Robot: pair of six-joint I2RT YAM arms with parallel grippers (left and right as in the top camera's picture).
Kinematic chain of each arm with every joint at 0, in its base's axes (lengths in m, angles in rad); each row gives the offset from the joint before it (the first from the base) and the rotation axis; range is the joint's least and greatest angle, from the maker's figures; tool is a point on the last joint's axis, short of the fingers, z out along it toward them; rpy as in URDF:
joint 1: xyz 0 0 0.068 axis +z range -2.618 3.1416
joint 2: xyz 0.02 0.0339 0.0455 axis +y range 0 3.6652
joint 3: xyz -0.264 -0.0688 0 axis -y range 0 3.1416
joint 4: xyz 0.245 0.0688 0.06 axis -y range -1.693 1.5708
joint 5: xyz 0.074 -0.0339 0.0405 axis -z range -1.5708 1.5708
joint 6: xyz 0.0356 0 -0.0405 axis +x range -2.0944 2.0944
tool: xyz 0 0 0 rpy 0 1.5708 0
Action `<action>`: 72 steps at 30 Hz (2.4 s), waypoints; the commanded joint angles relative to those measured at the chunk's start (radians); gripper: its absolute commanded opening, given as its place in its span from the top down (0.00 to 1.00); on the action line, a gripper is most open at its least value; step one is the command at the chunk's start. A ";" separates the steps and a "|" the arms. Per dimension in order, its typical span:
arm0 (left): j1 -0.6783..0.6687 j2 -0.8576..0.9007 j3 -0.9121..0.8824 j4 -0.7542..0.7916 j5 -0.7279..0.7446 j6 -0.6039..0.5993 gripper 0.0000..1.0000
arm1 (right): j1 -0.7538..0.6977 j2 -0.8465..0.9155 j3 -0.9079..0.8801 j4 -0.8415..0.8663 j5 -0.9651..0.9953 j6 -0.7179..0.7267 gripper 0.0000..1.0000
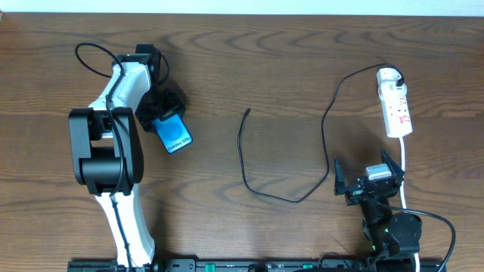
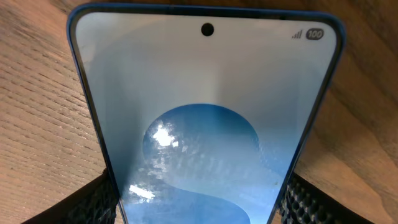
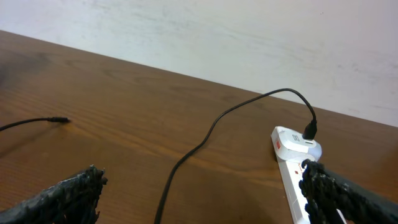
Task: Plug charger to phone and switch on socket
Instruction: 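Lift the phone with the left gripper and tilt it upright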
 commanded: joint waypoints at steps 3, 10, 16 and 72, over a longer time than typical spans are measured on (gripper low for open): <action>0.003 0.043 -0.022 0.026 -0.010 0.019 0.32 | -0.006 -0.005 -0.002 -0.003 0.001 0.011 0.01; 0.003 0.004 -0.002 0.010 -0.010 0.032 0.33 | -0.006 -0.005 -0.002 -0.003 0.001 0.010 0.01; 0.003 -0.039 -0.002 -0.012 -0.010 0.032 0.33 | -0.006 -0.005 -0.002 -0.003 0.001 0.011 0.01; 0.003 -0.169 0.002 -0.045 0.345 -0.210 0.34 | -0.006 -0.005 -0.002 -0.003 0.001 0.010 0.01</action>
